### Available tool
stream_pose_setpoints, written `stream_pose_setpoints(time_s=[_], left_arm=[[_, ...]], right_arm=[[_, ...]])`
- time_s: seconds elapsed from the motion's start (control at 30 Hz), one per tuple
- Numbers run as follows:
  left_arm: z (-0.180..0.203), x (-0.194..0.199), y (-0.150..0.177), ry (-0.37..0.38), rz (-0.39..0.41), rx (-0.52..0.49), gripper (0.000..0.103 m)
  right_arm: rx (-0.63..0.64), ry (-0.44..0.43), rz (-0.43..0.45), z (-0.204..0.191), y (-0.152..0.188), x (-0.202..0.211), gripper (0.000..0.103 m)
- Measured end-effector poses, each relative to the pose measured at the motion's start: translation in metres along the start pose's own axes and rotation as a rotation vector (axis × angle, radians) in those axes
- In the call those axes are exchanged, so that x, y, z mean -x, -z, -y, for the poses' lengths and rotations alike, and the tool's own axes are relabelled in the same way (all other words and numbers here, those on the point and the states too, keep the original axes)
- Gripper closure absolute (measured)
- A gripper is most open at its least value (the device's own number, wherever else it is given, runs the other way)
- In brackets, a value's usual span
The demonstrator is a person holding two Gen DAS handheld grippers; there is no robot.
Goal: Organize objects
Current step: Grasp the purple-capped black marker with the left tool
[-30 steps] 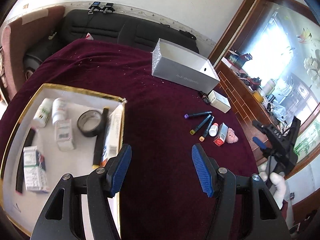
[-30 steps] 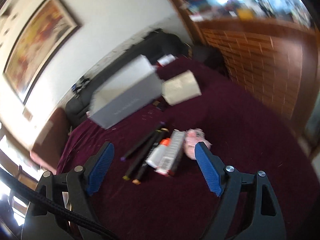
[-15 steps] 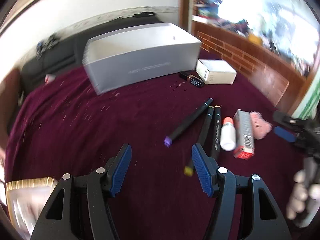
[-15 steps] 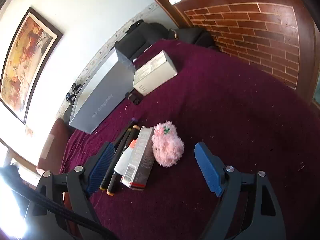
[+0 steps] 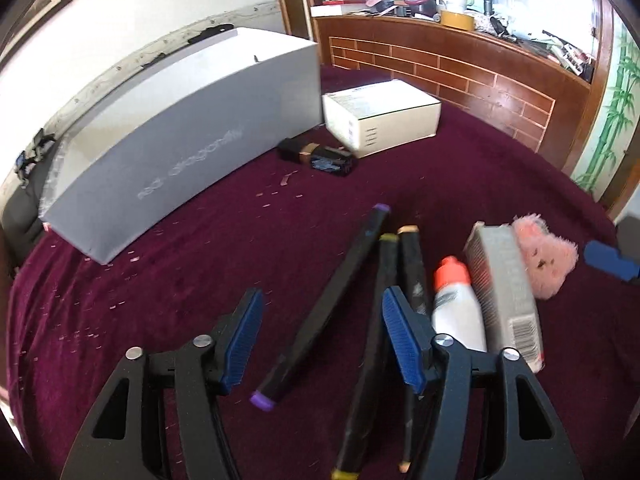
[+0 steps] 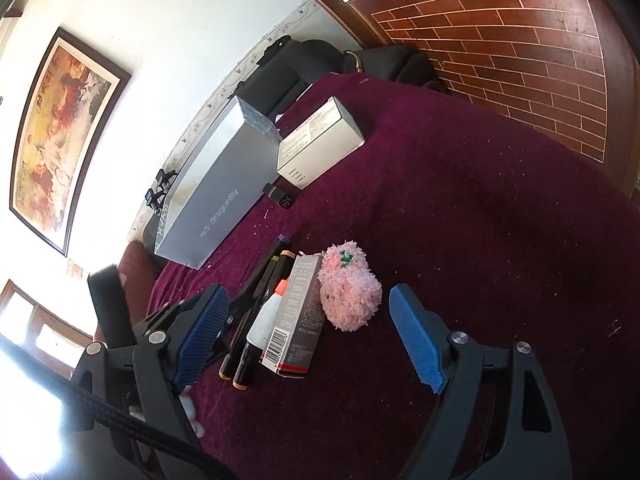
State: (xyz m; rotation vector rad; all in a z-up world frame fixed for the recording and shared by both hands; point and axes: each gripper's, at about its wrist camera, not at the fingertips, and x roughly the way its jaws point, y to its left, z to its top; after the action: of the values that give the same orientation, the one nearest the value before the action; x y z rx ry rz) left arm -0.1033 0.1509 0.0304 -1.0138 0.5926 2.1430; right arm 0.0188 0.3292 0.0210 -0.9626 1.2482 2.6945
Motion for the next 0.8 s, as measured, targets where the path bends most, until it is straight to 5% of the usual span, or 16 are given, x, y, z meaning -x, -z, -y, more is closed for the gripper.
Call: stream_pose_setpoints(time_s=[0.07, 0.13, 0.43, 0.8], left_arm=[[0.003, 0.001, -0.002, 0.067, -0.007, 0.020, 0.090], [0.006, 0.003, -0.002, 0.099, -0.020, 0.025, 0.097], [-0.032, 0.016, 0.010, 0.110, -0.007, 0.150, 0.097], [0.009, -0.005, 0.002, 0.049, -0.028, -0.113, 0.095]], right_arm=[[0.002, 0.001, -0.007, -0.001, 0.001, -0.001, 0.020], [-0.001, -0.003, -0.012, 0.000, 0.001, -0.002, 0.020], [0.017, -0.009, -0.006, -0.005, 0.004, -0.001, 0.020], [0.007, -0.007, -0.012, -0.003, 0.004, -0.003, 0.020]])
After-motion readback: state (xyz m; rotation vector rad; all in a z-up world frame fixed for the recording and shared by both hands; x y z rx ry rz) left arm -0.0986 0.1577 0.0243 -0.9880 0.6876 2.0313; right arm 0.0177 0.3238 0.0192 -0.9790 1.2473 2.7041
